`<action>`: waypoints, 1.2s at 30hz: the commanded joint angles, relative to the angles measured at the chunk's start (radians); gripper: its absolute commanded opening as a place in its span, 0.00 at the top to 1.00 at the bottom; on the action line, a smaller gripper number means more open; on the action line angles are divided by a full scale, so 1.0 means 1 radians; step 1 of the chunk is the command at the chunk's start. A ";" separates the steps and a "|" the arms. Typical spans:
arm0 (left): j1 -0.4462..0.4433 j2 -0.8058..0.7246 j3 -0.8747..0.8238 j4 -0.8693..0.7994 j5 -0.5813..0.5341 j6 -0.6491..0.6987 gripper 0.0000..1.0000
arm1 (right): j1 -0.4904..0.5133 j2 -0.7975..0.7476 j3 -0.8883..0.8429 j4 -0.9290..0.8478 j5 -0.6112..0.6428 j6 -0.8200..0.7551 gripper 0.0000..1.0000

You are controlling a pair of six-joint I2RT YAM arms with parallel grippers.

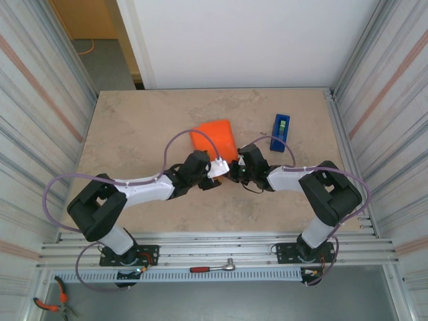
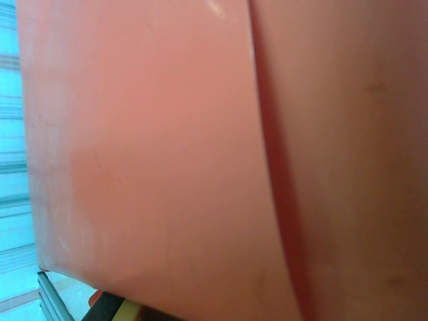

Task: Wrap the gift box in paper
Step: Fifth fold the wrapping paper around the gift box.

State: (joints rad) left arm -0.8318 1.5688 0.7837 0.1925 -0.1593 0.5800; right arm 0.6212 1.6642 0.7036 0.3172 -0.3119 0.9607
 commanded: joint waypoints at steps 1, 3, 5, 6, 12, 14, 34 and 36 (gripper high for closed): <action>-0.007 0.002 -0.012 0.025 -0.017 0.015 0.13 | -0.005 0.011 0.025 0.011 -0.004 0.013 1.00; -0.007 0.014 -0.007 0.021 -0.030 0.014 0.13 | -0.005 0.009 0.025 0.013 -0.004 0.013 1.00; -0.007 0.024 -0.004 0.022 -0.040 0.017 0.13 | -0.005 0.009 0.025 0.013 -0.005 0.013 1.00; -0.007 0.032 -0.001 0.019 -0.046 0.017 0.14 | -0.006 0.011 0.025 0.013 -0.005 0.013 1.00; -0.007 0.066 0.026 -0.010 -0.072 0.020 0.23 | -0.005 0.008 0.022 0.018 -0.010 0.016 1.00; -0.007 0.071 0.029 -0.013 -0.073 0.019 0.28 | -0.006 0.004 0.019 0.017 -0.010 0.016 1.00; -0.004 0.080 0.040 -0.035 -0.071 0.010 0.51 | -0.028 -0.079 0.000 -0.033 -0.016 0.006 1.00; -0.005 0.078 0.040 -0.036 -0.074 0.009 0.51 | -0.046 -0.110 -0.011 -0.053 -0.020 -0.005 1.00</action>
State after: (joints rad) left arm -0.8337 1.6272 0.8097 0.1875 -0.2367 0.5896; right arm 0.5972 1.6203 0.7029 0.2859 -0.3164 0.9607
